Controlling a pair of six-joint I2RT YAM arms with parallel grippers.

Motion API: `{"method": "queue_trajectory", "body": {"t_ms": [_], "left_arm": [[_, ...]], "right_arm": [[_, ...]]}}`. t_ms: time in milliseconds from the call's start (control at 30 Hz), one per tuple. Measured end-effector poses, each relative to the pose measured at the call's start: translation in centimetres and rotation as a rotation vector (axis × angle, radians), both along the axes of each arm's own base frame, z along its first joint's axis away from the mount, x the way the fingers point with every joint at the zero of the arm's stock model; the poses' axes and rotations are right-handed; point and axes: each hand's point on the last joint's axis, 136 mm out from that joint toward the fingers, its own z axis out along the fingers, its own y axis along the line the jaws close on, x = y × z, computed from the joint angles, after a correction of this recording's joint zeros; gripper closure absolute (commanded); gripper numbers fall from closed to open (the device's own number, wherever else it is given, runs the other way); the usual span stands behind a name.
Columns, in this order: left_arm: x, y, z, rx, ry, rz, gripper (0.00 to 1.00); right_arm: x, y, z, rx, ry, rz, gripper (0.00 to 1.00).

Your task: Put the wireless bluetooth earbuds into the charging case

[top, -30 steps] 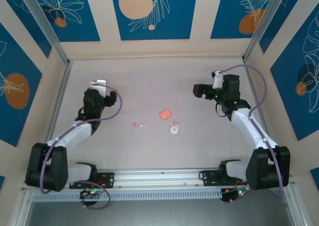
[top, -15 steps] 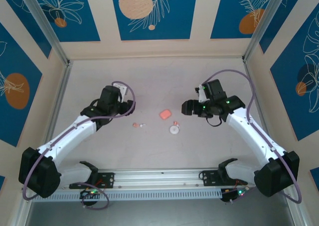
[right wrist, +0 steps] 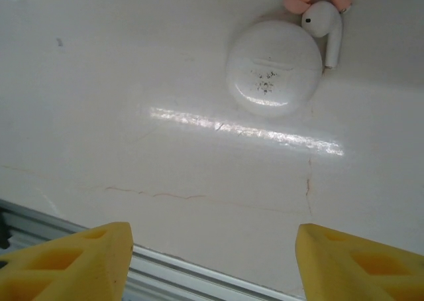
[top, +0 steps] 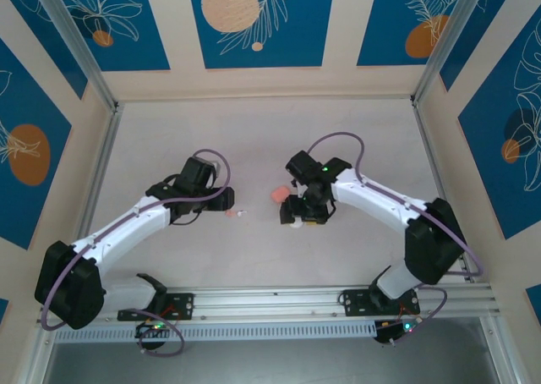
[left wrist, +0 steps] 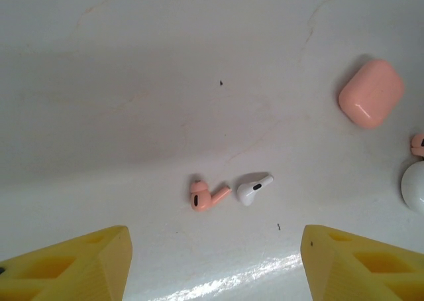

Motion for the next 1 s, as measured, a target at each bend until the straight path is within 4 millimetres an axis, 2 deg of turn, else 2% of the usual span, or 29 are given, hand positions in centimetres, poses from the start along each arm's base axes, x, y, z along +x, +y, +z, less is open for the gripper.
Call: {"method": "queue_trajectory", "body": {"t_ms": [267, 533, 800, 1000], "left_arm": [[-0.3, -0.2, -0.4, -0.025, 0.029, 0.021, 0.32], [-0.3, -0.2, -1.0, -0.016, 0.045, 0.023, 0.32], [-0.3, -0.2, -1.8, -0.001, 0.069, 0.023, 0.31], [-0.3, -0.3, -2.8, 0.008, 0.097, 0.019, 0.31]], "right_arm": [[2.0, 0.1, -2.6, -0.092, 0.033, 0.005, 0.34], [2.7, -0.3, -5.2, -0.132, 0.081, -0.005, 0.34], [3.3, 0.2, -6.5, -0.119, 0.094, -0.007, 0.35], [3.6, 0.9, -6.5, -0.075, 0.095, -0.001, 0.36]]}}
